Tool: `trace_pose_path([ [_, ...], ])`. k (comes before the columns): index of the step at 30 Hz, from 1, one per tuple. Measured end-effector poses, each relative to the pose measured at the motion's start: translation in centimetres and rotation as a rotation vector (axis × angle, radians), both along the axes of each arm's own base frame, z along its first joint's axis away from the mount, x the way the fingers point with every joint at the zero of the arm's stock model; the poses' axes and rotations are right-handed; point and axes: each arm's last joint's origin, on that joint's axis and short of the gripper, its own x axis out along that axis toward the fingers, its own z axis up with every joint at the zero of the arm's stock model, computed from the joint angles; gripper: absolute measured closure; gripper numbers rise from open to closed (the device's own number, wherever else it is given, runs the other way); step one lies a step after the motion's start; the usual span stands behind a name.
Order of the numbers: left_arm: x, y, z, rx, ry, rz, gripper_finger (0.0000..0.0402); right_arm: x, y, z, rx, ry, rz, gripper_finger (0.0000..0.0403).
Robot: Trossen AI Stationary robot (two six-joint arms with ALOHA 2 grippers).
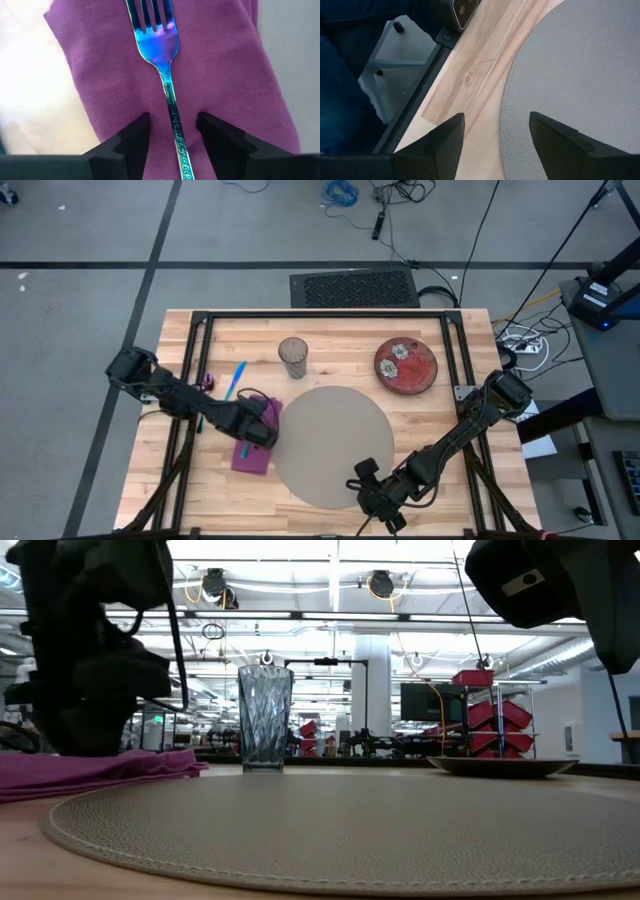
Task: Set table place
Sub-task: Adjust the pink table napkin
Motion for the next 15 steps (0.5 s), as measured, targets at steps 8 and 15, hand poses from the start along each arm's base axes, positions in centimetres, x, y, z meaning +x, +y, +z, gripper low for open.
trace_pose_path([
  [8,-0.8,-1.9,0.0,-0.044,-0.014,0.084,0.0239,-0.1,0.1,0.0,-0.019,-0.012,0.038,0.0191],
  [15,-1.3,-3.5,0.1,-0.076,-0.027,0.152,0.0240,-0.5,0.5,0.0,-0.041,-0.020,0.087,0.0191],
])
